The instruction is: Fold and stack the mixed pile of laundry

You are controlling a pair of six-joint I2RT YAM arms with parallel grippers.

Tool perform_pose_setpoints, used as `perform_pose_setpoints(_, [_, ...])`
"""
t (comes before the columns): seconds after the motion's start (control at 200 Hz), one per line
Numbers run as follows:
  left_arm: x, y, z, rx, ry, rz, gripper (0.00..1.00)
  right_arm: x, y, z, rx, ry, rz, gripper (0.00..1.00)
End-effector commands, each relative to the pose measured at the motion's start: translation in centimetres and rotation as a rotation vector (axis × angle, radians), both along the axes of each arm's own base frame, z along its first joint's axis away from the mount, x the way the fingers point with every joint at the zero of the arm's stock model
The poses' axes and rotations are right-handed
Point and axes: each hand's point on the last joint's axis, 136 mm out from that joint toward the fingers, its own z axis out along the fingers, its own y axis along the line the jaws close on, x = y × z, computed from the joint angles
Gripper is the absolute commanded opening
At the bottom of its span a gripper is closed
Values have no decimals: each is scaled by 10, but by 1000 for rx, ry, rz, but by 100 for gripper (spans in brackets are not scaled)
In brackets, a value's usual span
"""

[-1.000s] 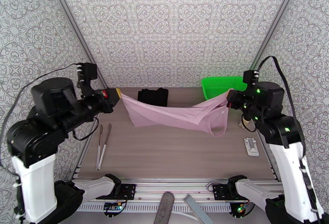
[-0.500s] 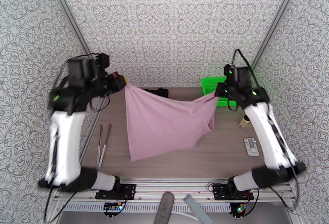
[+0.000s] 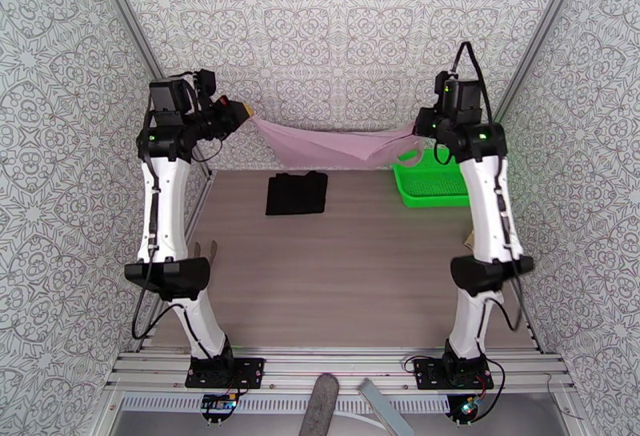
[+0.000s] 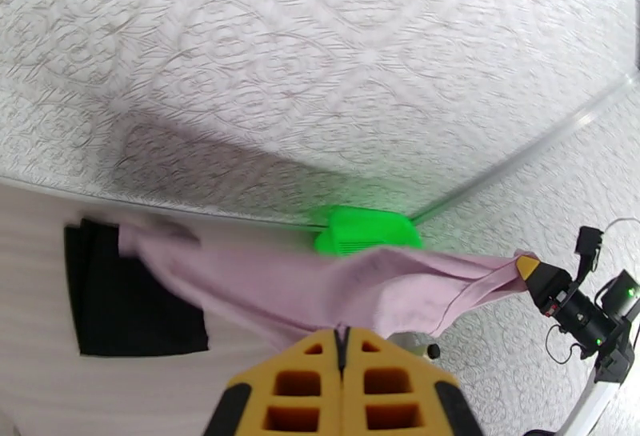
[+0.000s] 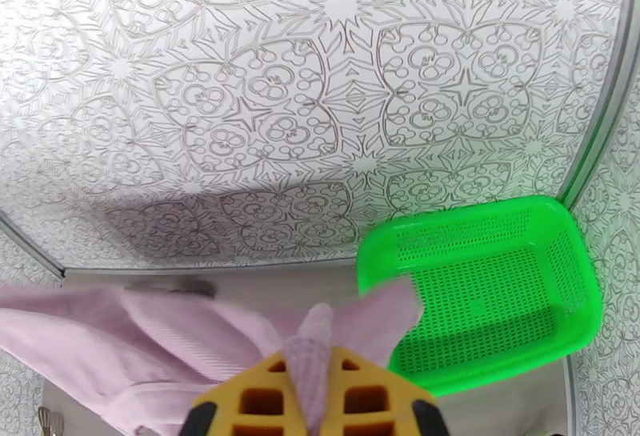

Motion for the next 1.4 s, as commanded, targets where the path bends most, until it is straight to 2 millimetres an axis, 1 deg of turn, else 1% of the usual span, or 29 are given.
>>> perform_pose_setpoints(0.0, [-36, -12, -13, 9, -37, -49, 0, -14, 0, -27, 28, 8, 12, 0])
perform_pose_setpoints(0.015, [-40, -11, -21, 6, -26, -45, 0, -17, 0, -38, 28, 23, 14, 0])
perform_pose_setpoints(0.03, [-44, -11, -30, 3, -15, -41, 0, -19, 0, -39, 30, 20, 15, 0])
perform_pose_setpoints(0.04, [-47, -11, -32, 1, -15, -38, 0, -22, 0, -47, 30, 37, 16, 0])
perform_pose_setpoints(0.065, [-53, -10, -53, -1, 19, -30, 0, -26, 1, -61, 35, 56, 22, 0])
perform_pose_setpoints(0.07, [-55, -10, -52, -1, 14, -28, 0, -27, 1, -65, 36, 62, 24, 0])
perform_pose_setpoints(0.09, [-61, -8, -71, -2, 47, -19, 0, -31, 3, -77, 41, 82, 36, 0])
perform_pose_setpoints(0.11, [-68, -6, -82, 1, 63, -8, 0, -35, 5, -89, 47, 101, 45, 0])
perform_pose_setpoints(0.125, [-72, -4, -98, 3, 91, 1, 0, -39, 7, -102, 57, 122, 59, 0])
perform_pose_setpoints(0.13, [-74, -4, -98, 4, 89, 5, 0, -40, 8, -106, 60, 128, 61, 0])
perform_pose_setpoints(0.15, [-82, -3, -119, 8, 126, 16, 0, -43, 10, -115, 69, 144, 72, 0])
perform_pose_setpoints(0.155, [-83, -2, -119, 10, 125, 21, 0, -44, 11, -119, 72, 150, 75, 0])
perform_pose_setpoints(0.16, [-85, -1, -126, 11, 136, 27, 0, -46, 11, -128, 71, 167, 73, 0])
perform_pose_setpoints(0.17, [-89, 0, -136, 15, 154, 35, 0, -48, 13, -128, 83, 165, 86, 0])
perform_pose_setpoints(0.19, [-97, 2, -155, 22, 187, 50, 0, -54, 18, -146, 98, 196, 105, 0])
perform_pose_setpoints(0.29, [-140, 15, -246, 54, 361, 133, 0, -81, 36, -209, 119, 309, 155, 0])
perform_pose_setpoints(0.33, [-159, 19, -277, 53, 424, 162, 0, -97, 43, -239, 113, 368, 169, 0])
perform_pose_setpoints(0.37, [-177, 22, -308, 44, 490, 194, 0, -110, 47, -260, 106, 405, 172, 0])
perform_pose_setpoints(0.435, [-203, 27, -348, 33, 564, 240, 0, -135, 51, -299, 95, 480, 166, 0])
perform_pose_setpoints(0.47, [-216, 30, -367, 35, 605, 270, 0, -146, 50, -314, 91, 505, 157, 0])
perform_pose_setpoints(0.525, [-233, 37, -389, 37, 654, 316, 0, -163, 45, -334, 85, 543, 129, 0])
perform_pose_setpoints(0.62, [-253, 47, -405, 33, 692, 383, 0, -189, 38, -357, 76, 589, 98, 0])
perform_pose_setpoints(0.74, [-261, 51, -403, 8, 685, 441, 0, -215, 31, -373, 69, 635, 74, 0])
perform_pose_setpoints(0.895, [-270, 58, -407, 3, 710, 500, 0, -243, 10, -389, 8, 701, 0, 0])
perform_pose_setpoints(0.975, [-273, 58, -409, -9, 720, 514, 0, -250, 1, -392, -17, 719, -33, 0])
perform_pose_setpoints(1.115, [-282, 57, -417, -34, 758, 530, 0, -253, -6, -387, -26, 731, -78, 0])
perform_pose_setpoints(1.245, [-292, 60, -423, -23, 773, 557, 0, -258, -8, -383, -24, 764, -108, 0])
perform_pose_setpoints(1.345, [-295, 63, -426, -12, 774, 575, 0, -266, -9, -386, -8, 788, -118, 0])
perform_pose_setpoints(1.395, [-296, 63, -429, -14, 778, 578, 0, -271, -7, -390, 7, 796, -112, 11])
